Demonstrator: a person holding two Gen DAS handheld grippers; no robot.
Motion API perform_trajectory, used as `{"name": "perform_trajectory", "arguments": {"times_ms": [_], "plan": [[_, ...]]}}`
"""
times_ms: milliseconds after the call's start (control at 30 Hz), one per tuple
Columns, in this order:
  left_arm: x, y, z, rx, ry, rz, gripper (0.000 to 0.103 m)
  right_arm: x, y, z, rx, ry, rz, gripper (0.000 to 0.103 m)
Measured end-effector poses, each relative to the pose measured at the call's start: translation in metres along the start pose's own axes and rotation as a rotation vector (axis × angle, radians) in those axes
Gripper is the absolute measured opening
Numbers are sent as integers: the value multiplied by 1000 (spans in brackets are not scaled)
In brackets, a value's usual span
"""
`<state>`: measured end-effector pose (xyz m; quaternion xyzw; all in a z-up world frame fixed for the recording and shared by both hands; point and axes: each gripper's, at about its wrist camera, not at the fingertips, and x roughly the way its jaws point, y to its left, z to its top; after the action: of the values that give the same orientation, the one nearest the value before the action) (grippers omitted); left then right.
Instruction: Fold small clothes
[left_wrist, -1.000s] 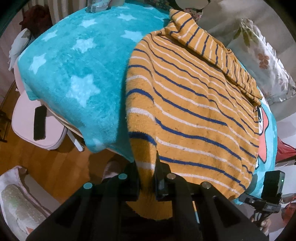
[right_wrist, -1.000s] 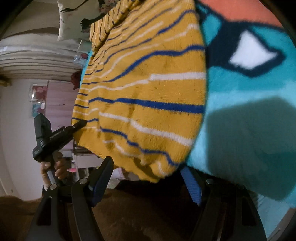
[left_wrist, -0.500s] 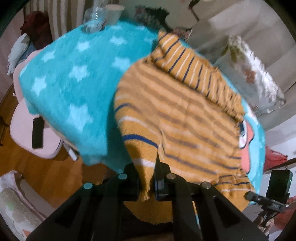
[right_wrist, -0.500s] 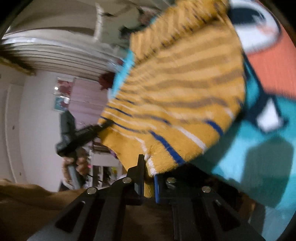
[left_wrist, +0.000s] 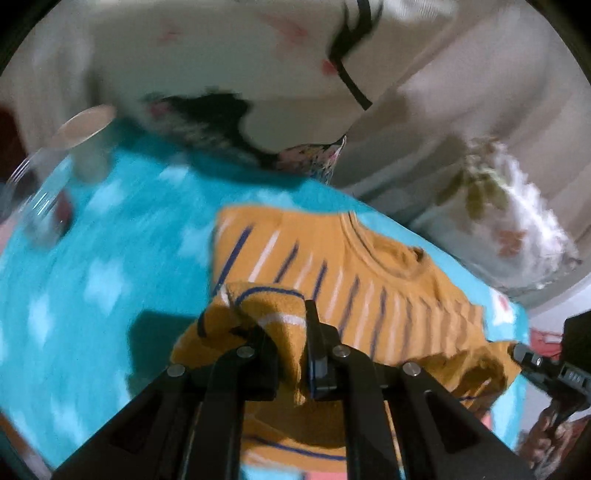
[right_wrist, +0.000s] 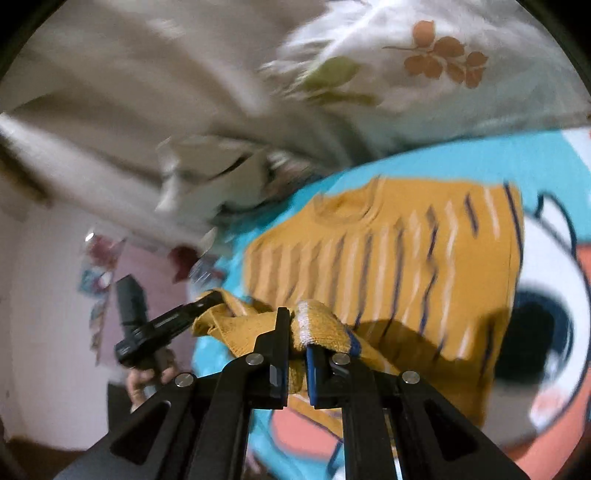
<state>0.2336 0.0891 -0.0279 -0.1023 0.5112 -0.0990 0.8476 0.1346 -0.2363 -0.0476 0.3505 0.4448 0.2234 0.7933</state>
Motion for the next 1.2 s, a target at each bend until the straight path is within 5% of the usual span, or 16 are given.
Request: {"name": "perform_trajectory", "arguments": {"times_ms": [200, 300, 400, 467, 533, 633, 800, 933, 1033, 1100, 1200], "plan": [[78, -12, 41, 67, 94, 28, 13, 59, -56, 59, 100, -2, -194, 12], [83, -8, 47, 48, 116, -25, 15, 67, -79, 70, 195, -7, -177, 25], [75, -3, 49, 27, 113, -96, 29, 51, -90, 74, 239, -61, -122, 44], [67, 1, 51, 11, 93, -121, 55, 33, -85, 76, 239, -112, -145, 60], [58, 3, 55, -4, 49, -122, 69, 15, -79, 81, 231, -170, -192, 64], [44, 5, 61, -9, -5, -115, 73, 2, -61, 86, 187, -206, -263, 66], [45, -12, 49, 81, 4, -134, 73, 40, -8, 73, -1, -74, -241, 66], [76, -15, 38, 129, 64, -64, 73, 91, -9, 63, -36, 67, -264, 65], [89, -5, 36, 113, 62, -28, 73, 97, -35, 72, -3, 25, -400, 54], [91, -2, 36, 129, 41, 19, 73, 88, -54, 81, 38, -32, -511, 18], [96, 7, 34, 155, 22, 140, 73, 72, -71, 88, 104, -84, -603, 5]]}}
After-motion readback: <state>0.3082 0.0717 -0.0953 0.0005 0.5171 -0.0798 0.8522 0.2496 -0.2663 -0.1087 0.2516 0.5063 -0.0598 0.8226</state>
